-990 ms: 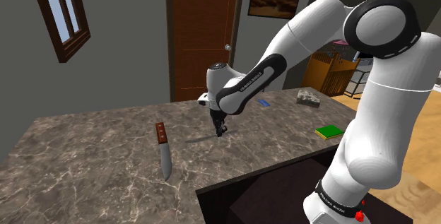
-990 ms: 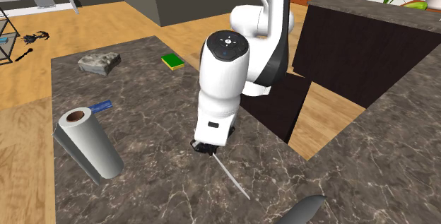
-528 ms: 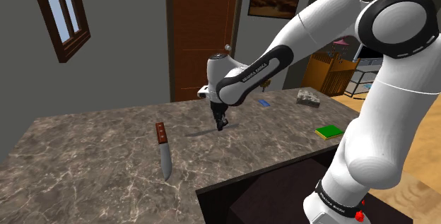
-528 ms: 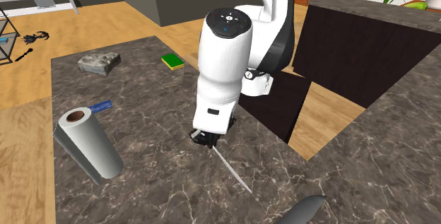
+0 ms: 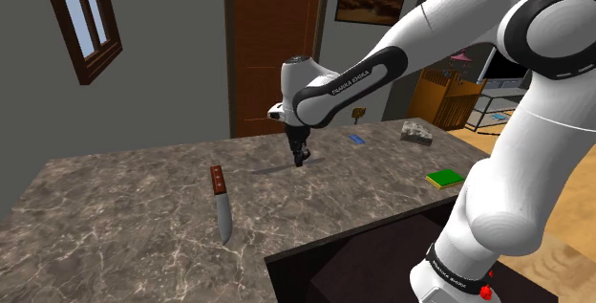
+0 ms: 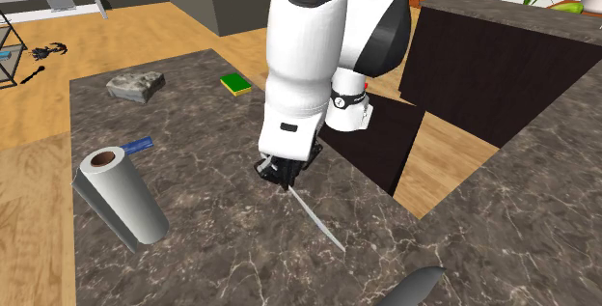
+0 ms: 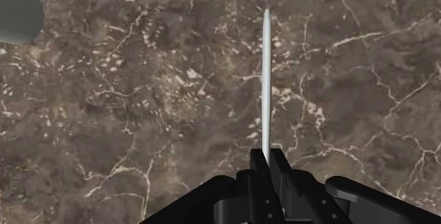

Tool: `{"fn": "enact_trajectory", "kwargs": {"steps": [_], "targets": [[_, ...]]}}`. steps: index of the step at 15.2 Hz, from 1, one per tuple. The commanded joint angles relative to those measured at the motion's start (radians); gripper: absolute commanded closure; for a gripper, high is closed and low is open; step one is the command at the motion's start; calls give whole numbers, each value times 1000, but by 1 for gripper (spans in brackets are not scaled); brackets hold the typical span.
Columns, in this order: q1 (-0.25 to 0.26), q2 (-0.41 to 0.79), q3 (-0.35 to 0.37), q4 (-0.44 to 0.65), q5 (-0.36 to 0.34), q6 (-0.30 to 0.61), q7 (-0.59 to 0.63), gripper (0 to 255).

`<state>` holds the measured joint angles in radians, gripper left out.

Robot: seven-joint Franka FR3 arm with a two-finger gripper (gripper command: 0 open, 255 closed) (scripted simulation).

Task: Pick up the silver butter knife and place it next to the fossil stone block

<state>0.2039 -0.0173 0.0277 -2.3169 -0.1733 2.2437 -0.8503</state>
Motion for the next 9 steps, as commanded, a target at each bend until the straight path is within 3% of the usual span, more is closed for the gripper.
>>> {"fn": "enact_trajectory", "kwargs": {"steps": [1,9], "targets": [[1,-19,1,10,5,-29,-4,255],[4,-75,3,62,19,-136,-23,255]]}}
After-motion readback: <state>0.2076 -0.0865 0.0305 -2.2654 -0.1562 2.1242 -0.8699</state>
